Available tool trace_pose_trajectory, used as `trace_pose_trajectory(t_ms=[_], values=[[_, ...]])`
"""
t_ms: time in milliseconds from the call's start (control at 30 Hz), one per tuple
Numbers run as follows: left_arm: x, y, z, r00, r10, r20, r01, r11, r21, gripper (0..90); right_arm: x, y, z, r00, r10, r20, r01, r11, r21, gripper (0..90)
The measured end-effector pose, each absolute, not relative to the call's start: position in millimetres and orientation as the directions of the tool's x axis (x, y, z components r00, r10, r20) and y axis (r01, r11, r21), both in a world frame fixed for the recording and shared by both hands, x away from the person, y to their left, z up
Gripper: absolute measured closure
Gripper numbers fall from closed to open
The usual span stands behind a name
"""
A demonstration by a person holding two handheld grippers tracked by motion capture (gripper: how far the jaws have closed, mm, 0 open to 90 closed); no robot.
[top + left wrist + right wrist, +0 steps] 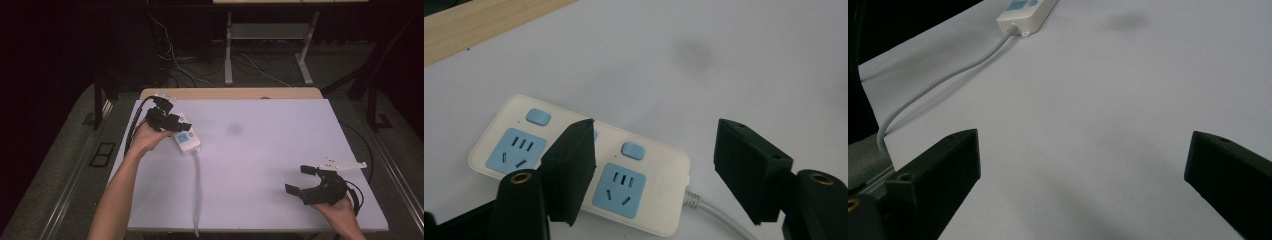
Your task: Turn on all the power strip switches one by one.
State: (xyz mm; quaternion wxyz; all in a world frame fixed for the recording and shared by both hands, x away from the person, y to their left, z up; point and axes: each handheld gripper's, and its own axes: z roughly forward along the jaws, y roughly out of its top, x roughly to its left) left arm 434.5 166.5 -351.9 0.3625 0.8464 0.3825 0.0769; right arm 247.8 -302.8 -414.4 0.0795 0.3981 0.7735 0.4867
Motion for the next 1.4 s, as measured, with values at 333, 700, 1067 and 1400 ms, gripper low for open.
trace_pose_trajectory(t_ms=[333, 700, 1067, 1400], values=[[442.9, 161.0, -364.7, 0.676, 0.724, -0.137, 0.613, -0.449, 0.65, 47.2, 248.2, -302.6, -415.0, -0.671, 0.693, 0.263, 0.541, 0.214, 0.814, 1.3], [449.8, 154.6, -379.1, 0.69, 0.71, -0.14, 0.621, -0.481, 0.619, 73.7, 248.4, -301.9, -416.8, -0.678, 0.689, 0.258, 0.538, 0.226, 0.812, 1.3], [456.5, 152.2, -389.5, 0.676, 0.718, -0.164, 0.632, -0.451, 0.63, 88.9, 248.8, -302.0, -417.4, -0.681, 0.687, 0.254, 0.535, 0.229, 0.813, 1.3], [458.9, 149.9, -399.2, 0.673, 0.72, -0.17, 0.643, -0.455, 0.617, 89.0, 248.9, -302.0, -417.5, -0.682, 0.685, 0.255, 0.535, 0.231, 0.813, 1.3]])
